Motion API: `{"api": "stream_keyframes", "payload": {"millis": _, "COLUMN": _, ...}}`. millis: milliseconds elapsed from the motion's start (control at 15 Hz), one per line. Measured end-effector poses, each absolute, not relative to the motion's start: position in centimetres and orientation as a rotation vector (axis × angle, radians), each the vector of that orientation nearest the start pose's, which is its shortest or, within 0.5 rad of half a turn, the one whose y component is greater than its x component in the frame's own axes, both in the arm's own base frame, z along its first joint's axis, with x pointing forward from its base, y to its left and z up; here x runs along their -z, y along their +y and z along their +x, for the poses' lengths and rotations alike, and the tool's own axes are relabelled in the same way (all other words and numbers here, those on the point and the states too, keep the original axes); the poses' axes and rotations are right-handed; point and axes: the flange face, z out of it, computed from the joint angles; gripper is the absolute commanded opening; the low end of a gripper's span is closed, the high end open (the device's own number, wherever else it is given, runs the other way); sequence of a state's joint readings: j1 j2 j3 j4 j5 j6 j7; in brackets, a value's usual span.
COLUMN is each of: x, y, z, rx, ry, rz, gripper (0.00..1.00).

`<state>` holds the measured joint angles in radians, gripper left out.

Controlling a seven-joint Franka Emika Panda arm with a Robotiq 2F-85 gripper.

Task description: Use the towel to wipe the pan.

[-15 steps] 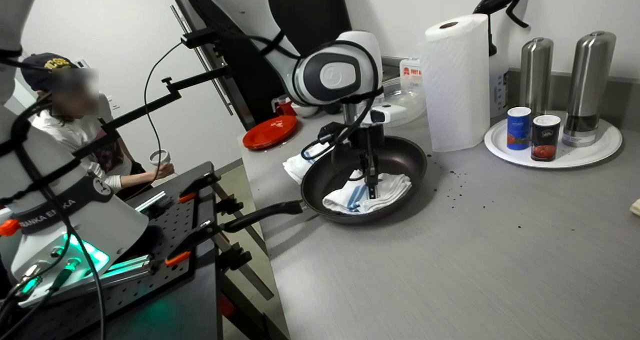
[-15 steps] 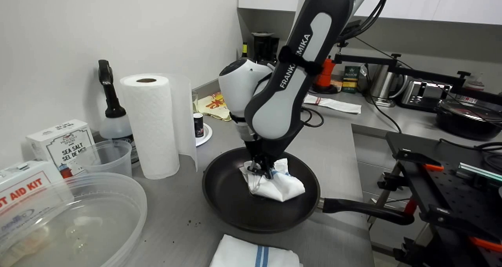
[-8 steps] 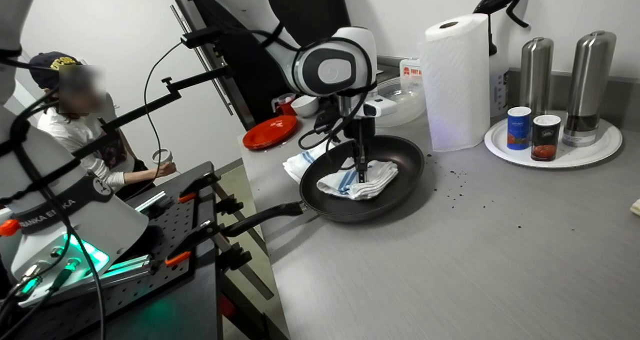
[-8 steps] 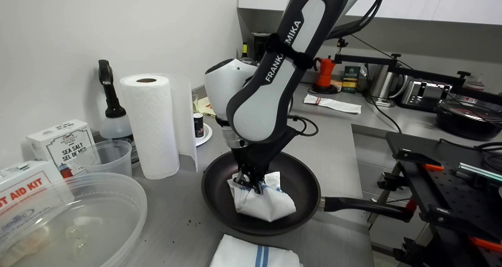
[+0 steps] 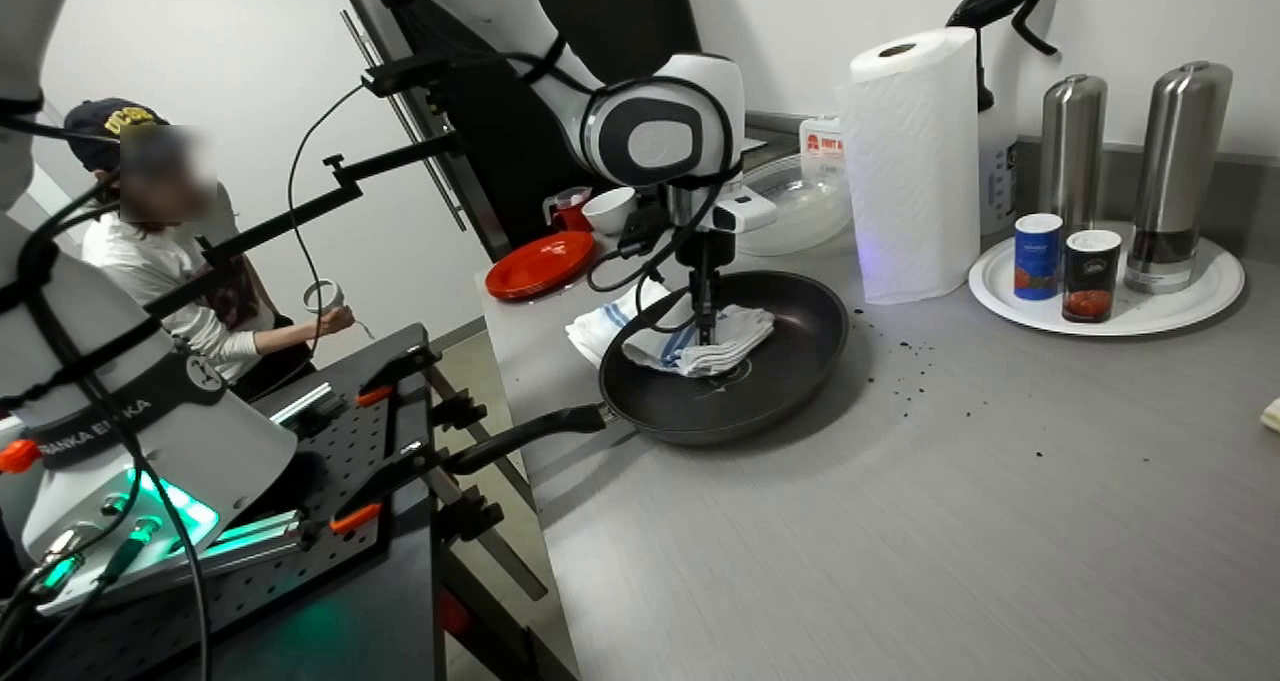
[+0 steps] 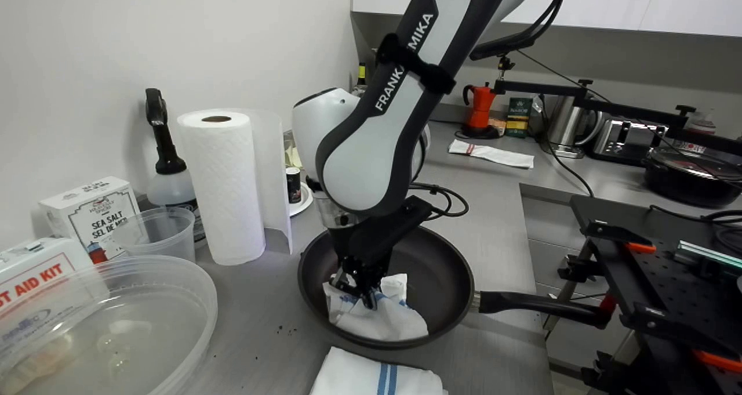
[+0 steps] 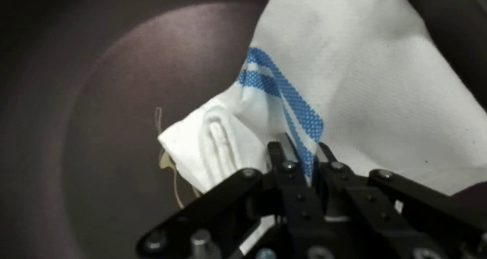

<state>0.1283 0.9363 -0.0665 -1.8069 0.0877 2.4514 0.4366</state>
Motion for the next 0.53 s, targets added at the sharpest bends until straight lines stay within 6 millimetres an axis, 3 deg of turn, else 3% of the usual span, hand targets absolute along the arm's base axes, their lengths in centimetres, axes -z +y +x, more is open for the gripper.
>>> {"api": "stream_keyframes", "payload": {"millis": 267, "x": -0.6, "y": 5.2, "z": 58.4, "rx": -0.452, "ry": 0.718, "rz": -3.044, "gripper": 0.02}}
{"api": "stream_keyframes", "payload": {"millis": 533, "x": -0.9, "y": 4.8, "z": 58.9, "rx": -0.455, "ry": 0.776, "rz": -2.955, "gripper": 0.02}}
